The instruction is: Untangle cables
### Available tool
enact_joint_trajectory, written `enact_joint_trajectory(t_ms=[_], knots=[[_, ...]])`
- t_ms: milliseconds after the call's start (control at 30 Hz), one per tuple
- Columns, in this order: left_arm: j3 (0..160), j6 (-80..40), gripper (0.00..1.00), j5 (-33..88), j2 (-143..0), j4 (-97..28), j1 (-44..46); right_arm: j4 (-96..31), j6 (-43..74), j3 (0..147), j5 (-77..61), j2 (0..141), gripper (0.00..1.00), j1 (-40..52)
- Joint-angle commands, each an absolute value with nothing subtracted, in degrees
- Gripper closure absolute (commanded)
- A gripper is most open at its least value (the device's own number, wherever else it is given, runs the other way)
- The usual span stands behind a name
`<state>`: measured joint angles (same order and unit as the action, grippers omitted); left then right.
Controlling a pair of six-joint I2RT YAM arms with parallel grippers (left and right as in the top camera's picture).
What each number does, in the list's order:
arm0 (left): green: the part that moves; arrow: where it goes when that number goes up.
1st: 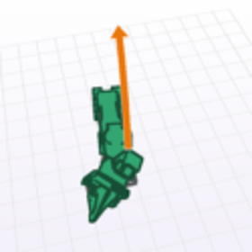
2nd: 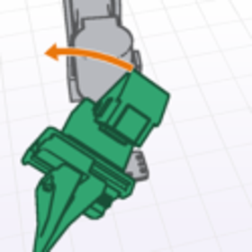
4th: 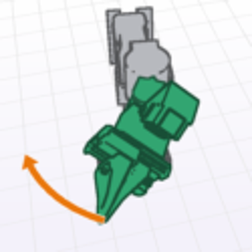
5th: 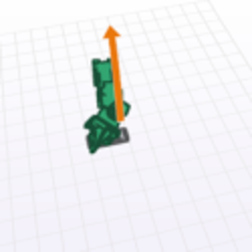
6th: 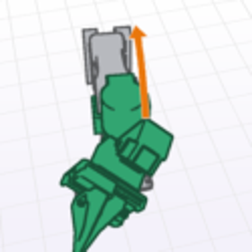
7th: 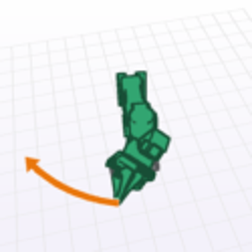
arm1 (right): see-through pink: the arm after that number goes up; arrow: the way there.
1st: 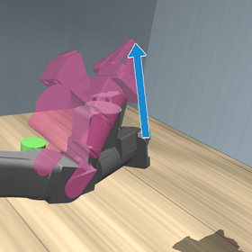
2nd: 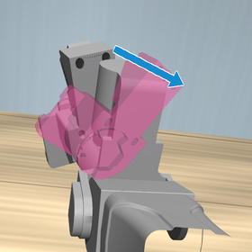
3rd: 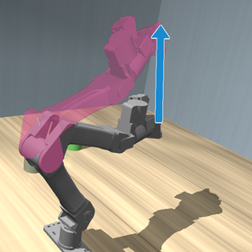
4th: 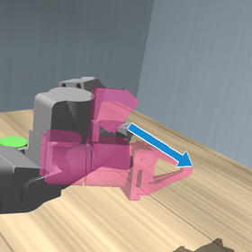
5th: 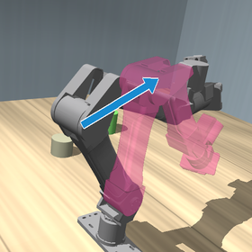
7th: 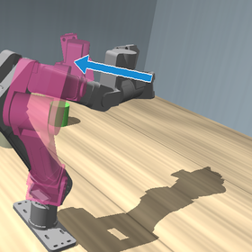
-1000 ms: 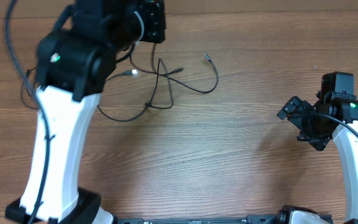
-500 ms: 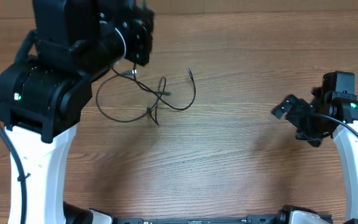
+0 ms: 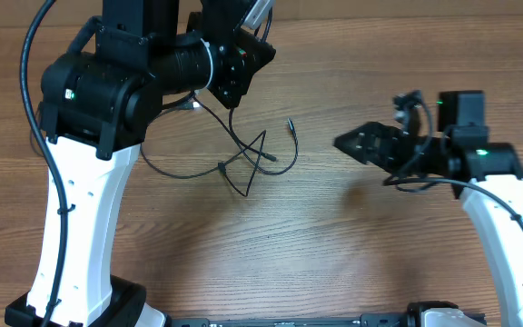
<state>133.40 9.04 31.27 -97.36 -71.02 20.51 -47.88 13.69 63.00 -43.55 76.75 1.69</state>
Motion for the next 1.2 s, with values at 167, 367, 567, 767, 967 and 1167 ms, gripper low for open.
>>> enact_joint_trajectory(t_ms=[167,367,567,767,967,1167], knots=[[134.10,10.28,0.96,33.26,-96.75,-72.90,20.64,-34.20,29.39,64.10,-36.91,82.17,0.02,16.80],[134.10,10.31,0.96,33.23,-96.75,-74.35,20.64,-25.82,35.94,64.10,-30.96,87.35,0.15,24.51],[134.08,10.31,0.95,33.06,-96.75,-75.81,20.64,-23.75,40.82,64.10,-25.74,90.50,0.37,27.97],[134.08,10.33,0.96,32.75,-96.75,-75.88,20.64,-23.83,40.97,64.10,-22.52,90.78,0.67,28.93],[134.10,10.31,0.96,26.85,-96.62,-76.05,20.62,-29.45,40.99,64.10,-17.76,90.78,0.96,28.93],[134.10,10.31,0.96,17.85,-95.33,-76.71,20.16,-43.57,43.90,64.10,-0.97,90.78,0.96,28.75]])
